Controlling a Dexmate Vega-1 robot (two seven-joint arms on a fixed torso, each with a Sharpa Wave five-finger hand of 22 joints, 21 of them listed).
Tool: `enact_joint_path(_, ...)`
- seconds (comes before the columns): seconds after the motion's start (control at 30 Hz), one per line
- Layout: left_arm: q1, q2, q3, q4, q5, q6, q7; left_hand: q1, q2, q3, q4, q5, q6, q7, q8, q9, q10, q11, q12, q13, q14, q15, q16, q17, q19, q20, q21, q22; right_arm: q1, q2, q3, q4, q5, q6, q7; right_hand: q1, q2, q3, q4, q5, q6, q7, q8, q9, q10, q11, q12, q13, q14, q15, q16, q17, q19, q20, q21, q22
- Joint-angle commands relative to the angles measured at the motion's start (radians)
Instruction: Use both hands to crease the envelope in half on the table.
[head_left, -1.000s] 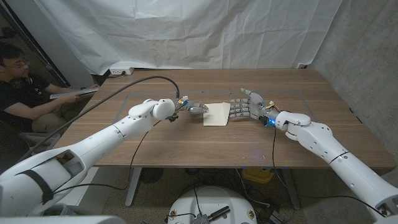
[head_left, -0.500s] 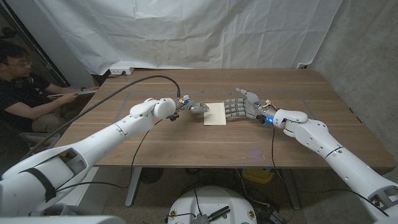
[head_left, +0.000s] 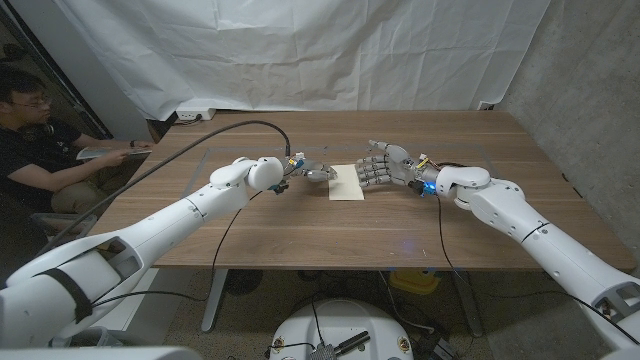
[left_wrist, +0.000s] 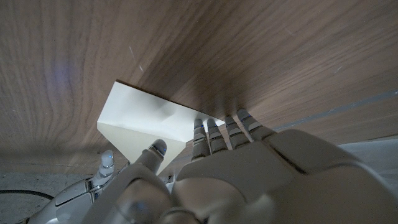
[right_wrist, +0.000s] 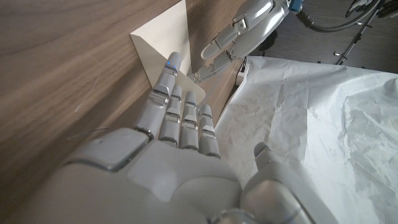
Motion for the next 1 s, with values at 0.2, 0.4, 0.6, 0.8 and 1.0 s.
enact_joint_path(0.2,0.005,0.004,-0.002,-0.009,-0.001,-0.001,0.002,-0.001,0.085,-0.006,-0.001,0.006,-0.006,0.003,0.005,0.001,-0.007,0.003,0.004,0.002,-0.003,-0.019,0.004,0.002,0.003,-0.008,-0.002,0.0,0.087,-0.005,-0.105,0.014,-0.156,0.075,0.049,0.003,0.014,-0.002,0.006,0.005,-0.017,0.063,0.001,0.006,-0.015,-0.001,0.0,0.003,-0.019,-0.009,-0.002,0.005,-0.022,-0.008,-0.002,0.004)
enact_joint_path(0.4,0.004,0.004,-0.003,-0.004,-0.005,-0.006,0.004,-0.001,0.085,-0.007,-0.001,0.006,-0.006,0.004,0.006,0.001,-0.007,0.003,0.004,0.002,-0.004,-0.021,0.004,0.002,0.003,-0.008,-0.002,0.0,0.116,0.0,-0.143,0.018,-0.238,0.109,0.034,-0.005,0.012,-0.006,0.013,0.006,0.0,0.06,0.011,0.008,-0.017,-0.001,0.004,0.003,-0.029,-0.017,0.0,0.006,-0.035,-0.012,0.0,0.004)
enact_joint_path(0.6,0.006,0.006,-0.005,-0.005,-0.008,-0.008,0.008,-0.001,0.086,-0.008,-0.001,0.006,-0.006,0.002,0.006,0.001,-0.006,0.002,0.005,0.002,-0.004,-0.02,0.004,0.001,0.003,-0.008,-0.002,0.0,0.133,-0.002,-0.171,0.01,-0.321,0.128,0.001,-0.015,0.006,-0.013,0.021,0.007,0.022,0.059,0.02,0.01,-0.025,-0.002,0.006,0.004,-0.047,-0.026,0.001,0.006,-0.059,-0.016,-0.002,0.004)
enact_joint_path(0.8,0.012,0.009,-0.006,-0.013,-0.007,-0.002,0.008,-0.001,0.086,-0.008,-0.001,0.007,-0.006,0.003,0.007,0.001,-0.007,0.002,0.005,0.002,-0.003,-0.021,0.004,0.001,0.004,-0.009,-0.002,0.0,0.152,-0.007,-0.205,0.001,-0.404,0.148,-0.015,-0.029,-0.005,-0.026,0.031,0.009,0.046,0.043,0.027,0.012,-0.014,-0.015,0.014,0.005,-0.063,-0.036,0.002,0.007,-0.083,-0.018,-0.003,0.003)
enact_joint_path(1.0,0.017,0.014,-0.007,-0.025,-0.006,0.004,0.007,-0.001,0.086,-0.009,-0.001,0.007,-0.006,0.003,0.007,0.001,-0.008,0.003,0.005,0.002,-0.003,-0.021,0.004,0.001,0.003,-0.009,-0.002,0.0,0.156,-0.008,-0.228,-0.003,-0.481,0.196,-0.043,-0.046,-0.014,-0.041,0.048,0.013,0.117,0.026,0.05,0.015,0.017,-0.022,0.026,0.006,-0.073,-0.048,0.007,0.007,-0.097,-0.023,0.003,0.003)
